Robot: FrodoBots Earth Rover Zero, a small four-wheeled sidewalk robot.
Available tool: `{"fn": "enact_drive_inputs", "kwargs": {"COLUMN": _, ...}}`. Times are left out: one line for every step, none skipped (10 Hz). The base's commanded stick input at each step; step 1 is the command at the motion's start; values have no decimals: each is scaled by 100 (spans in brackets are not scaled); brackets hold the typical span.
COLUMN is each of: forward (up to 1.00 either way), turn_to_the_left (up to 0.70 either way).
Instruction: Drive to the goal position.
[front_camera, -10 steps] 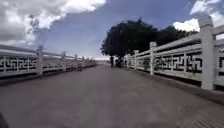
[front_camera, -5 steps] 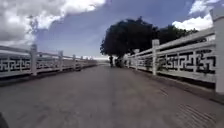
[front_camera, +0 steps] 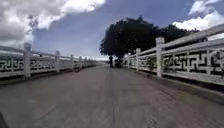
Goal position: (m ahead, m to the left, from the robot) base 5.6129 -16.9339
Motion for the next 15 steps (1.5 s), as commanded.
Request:
{"fn": "enact_drive_inputs", "kwargs": {"forward": 70, "turn_to_the_left": 0}}
{"fn": "enact_drive_inputs", "kwargs": {"forward": 70, "turn_to_the_left": 0}}
{"fn": "enact_drive_inputs", "kwargs": {"forward": 70, "turn_to_the_left": 0}}
{"fn": "enact_drive_inputs", "kwargs": {"forward": 70, "turn_to_the_left": 0}}
{"fn": "enact_drive_inputs", "kwargs": {"forward": 70, "turn_to_the_left": 0}}
{"fn": "enact_drive_inputs", "kwargs": {"forward": 70, "turn_to_the_left": 0}}
{"fn": "enact_drive_inputs", "kwargs": {"forward": 70, "turn_to_the_left": 0}}
{"fn": "enact_drive_inputs", "kwargs": {"forward": 70, "turn_to_the_left": 0}}
{"fn": "enact_drive_inputs", "kwargs": {"forward": 70, "turn_to_the_left": 0}}
{"fn": "enact_drive_inputs", "kwargs": {"forward": 70, "turn_to_the_left": 0}}
{"fn": "enact_drive_inputs", "kwargs": {"forward": 70, "turn_to_the_left": 0}}
{"fn": "enact_drive_inputs", "kwargs": {"forward": 70, "turn_to_the_left": 0}}
{"fn": "enact_drive_inputs", "kwargs": {"forward": 70, "turn_to_the_left": 0}}
{"fn": "enact_drive_inputs", "kwargs": {"forward": 70, "turn_to_the_left": 0}}
{"fn": "enact_drive_inputs", "kwargs": {"forward": 70, "turn_to_the_left": 8}}
